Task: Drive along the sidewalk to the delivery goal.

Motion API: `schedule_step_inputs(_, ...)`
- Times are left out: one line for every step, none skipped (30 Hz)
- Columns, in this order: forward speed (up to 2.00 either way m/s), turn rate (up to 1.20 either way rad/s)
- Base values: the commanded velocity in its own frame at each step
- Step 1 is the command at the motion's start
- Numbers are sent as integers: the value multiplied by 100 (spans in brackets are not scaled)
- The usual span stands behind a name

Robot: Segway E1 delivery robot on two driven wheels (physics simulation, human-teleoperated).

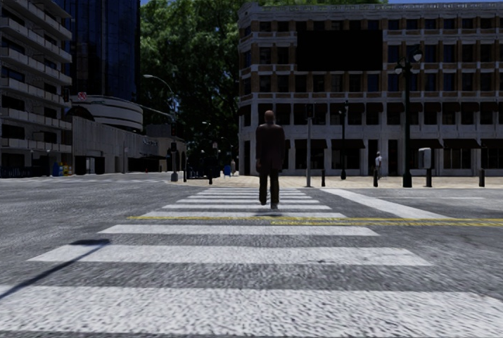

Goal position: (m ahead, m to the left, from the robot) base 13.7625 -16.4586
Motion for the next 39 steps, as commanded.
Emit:
schedule_step_inputs(200,0)
schedule_step_inputs(200,0)
schedule_step_inputs(200,0)
schedule_step_inputs(200,0)
schedule_step_inputs(200,0)
schedule_step_inputs(200,0)
schedule_step_inputs(200,0)
schedule_step_inputs(200,0)
schedule_step_inputs(200,0)
schedule_step_inputs(200,0)
schedule_step_inputs(200,0)
schedule_step_inputs(200,0)
schedule_step_inputs(200,0)
schedule_step_inputs(200,0)
schedule_step_inputs(200,-15)
schedule_step_inputs(200,-36)
schedule_step_inputs(200,-57)
schedule_step_inputs(200,-57)
schedule_step_inputs(200,-75)
schedule_step_inputs(200,-80)
schedule_step_inputs(200,-2)
schedule_step_inputs(200,0)
schedule_step_inputs(200,0)
schedule_step_inputs(200,0)
schedule_step_inputs(200,0)
schedule_step_inputs(200,0)
schedule_step_inputs(200,0)
schedule_step_inputs(200,0)
schedule_step_inputs(200,0)
schedule_step_inputs(200,0)
schedule_step_inputs(200,0)
schedule_step_inputs(200,0)
schedule_step_inputs(200,0)
schedule_step_inputs(200,0)
schedule_step_inputs(200,0)
schedule_step_inputs(200,0)
schedule_step_inputs(194,0)
schedule_step_inputs(188,0)
schedule_step_inputs(185,0)
